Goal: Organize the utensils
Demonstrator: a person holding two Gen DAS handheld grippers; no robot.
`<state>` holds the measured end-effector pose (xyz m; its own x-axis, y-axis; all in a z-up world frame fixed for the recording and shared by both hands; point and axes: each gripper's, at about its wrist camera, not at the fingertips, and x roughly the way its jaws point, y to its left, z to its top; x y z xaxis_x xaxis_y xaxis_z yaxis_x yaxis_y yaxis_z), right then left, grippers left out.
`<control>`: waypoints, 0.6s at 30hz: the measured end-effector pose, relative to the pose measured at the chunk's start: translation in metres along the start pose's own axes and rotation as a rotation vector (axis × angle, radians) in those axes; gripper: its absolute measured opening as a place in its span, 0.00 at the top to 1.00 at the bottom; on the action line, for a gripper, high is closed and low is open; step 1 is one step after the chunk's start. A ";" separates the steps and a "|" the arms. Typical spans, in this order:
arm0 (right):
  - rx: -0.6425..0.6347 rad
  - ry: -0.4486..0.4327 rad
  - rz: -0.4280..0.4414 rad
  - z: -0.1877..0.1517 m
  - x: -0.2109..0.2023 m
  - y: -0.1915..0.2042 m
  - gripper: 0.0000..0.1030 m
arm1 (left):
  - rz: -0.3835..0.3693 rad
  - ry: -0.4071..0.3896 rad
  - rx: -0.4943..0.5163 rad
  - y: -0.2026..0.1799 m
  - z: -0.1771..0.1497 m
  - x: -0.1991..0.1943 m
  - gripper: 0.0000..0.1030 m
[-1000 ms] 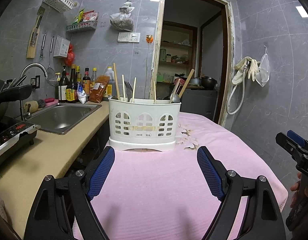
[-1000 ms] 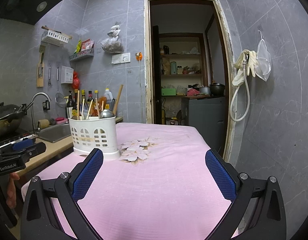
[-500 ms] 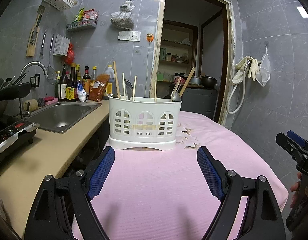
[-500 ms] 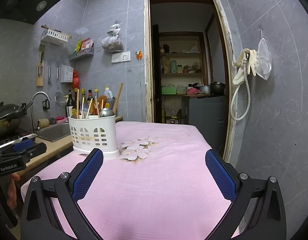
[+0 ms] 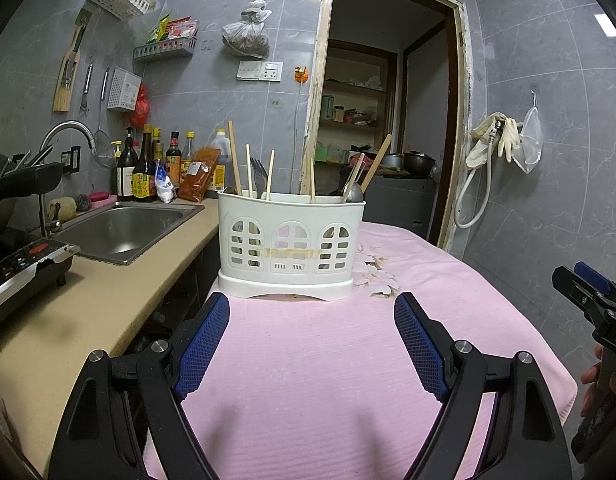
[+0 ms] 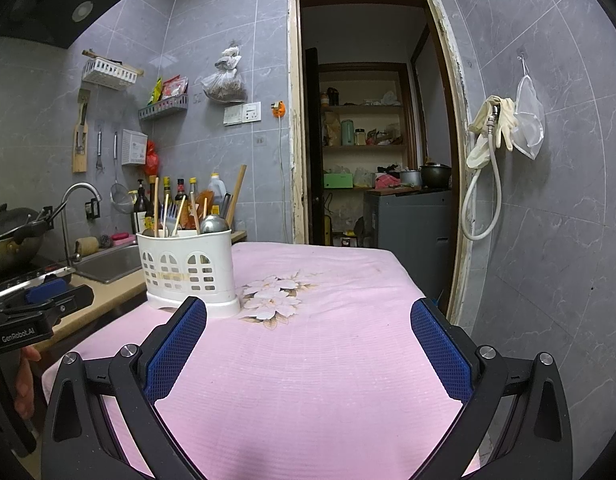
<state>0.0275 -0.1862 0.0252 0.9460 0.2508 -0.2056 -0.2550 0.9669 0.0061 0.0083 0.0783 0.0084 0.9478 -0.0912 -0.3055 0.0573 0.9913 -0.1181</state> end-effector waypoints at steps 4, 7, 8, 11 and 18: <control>0.001 0.001 -0.001 0.000 0.001 0.000 0.00 | 0.002 0.002 0.000 0.001 -0.002 0.001 0.22; 0.001 0.001 -0.001 -0.001 0.001 0.000 0.00 | 0.001 0.001 0.000 0.001 -0.002 0.002 0.22; 0.001 0.001 0.000 0.000 0.002 0.000 0.00 | 0.001 0.001 0.000 0.001 -0.002 0.001 0.22; 0.001 0.001 -0.001 -0.001 0.001 0.001 0.00 | 0.001 0.002 -0.001 0.001 -0.002 0.001 0.22; 0.003 0.004 -0.002 -0.002 0.003 0.001 0.00 | 0.001 0.002 -0.003 0.001 -0.003 0.003 0.22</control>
<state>0.0294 -0.1844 0.0226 0.9455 0.2491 -0.2098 -0.2529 0.9674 0.0092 0.0097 0.0788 0.0043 0.9471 -0.0908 -0.3078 0.0557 0.9911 -0.1211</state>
